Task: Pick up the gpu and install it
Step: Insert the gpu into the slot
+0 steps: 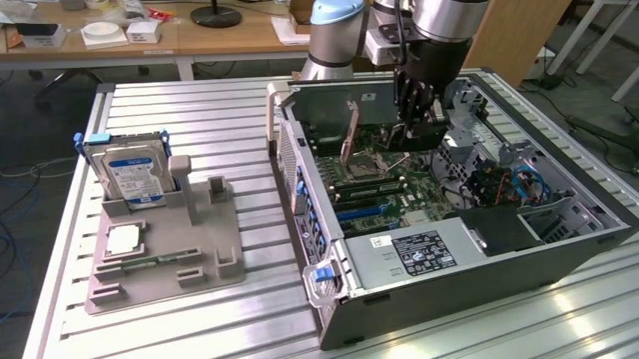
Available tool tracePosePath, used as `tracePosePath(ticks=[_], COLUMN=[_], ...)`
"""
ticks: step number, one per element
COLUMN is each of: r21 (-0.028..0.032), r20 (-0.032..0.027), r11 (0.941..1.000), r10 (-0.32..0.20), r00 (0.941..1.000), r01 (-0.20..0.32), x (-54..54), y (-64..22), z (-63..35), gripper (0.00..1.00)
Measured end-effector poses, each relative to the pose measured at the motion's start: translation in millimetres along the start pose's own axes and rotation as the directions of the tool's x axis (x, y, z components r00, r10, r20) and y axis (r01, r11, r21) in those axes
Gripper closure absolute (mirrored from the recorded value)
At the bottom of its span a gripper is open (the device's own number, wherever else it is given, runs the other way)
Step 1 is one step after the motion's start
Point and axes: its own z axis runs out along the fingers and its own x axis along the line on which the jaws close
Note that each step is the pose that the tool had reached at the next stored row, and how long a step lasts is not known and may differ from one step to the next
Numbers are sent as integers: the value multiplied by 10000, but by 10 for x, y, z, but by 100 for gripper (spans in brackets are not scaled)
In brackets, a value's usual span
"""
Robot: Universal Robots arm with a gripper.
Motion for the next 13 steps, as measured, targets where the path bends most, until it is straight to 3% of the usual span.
tracePosePath(ticks=[13], r21=[-18], r20=[23], r11=[9993], r10=[-385], r00=[9993], r01=[385], x=[11], y=[99], z=[55], gripper=[73])
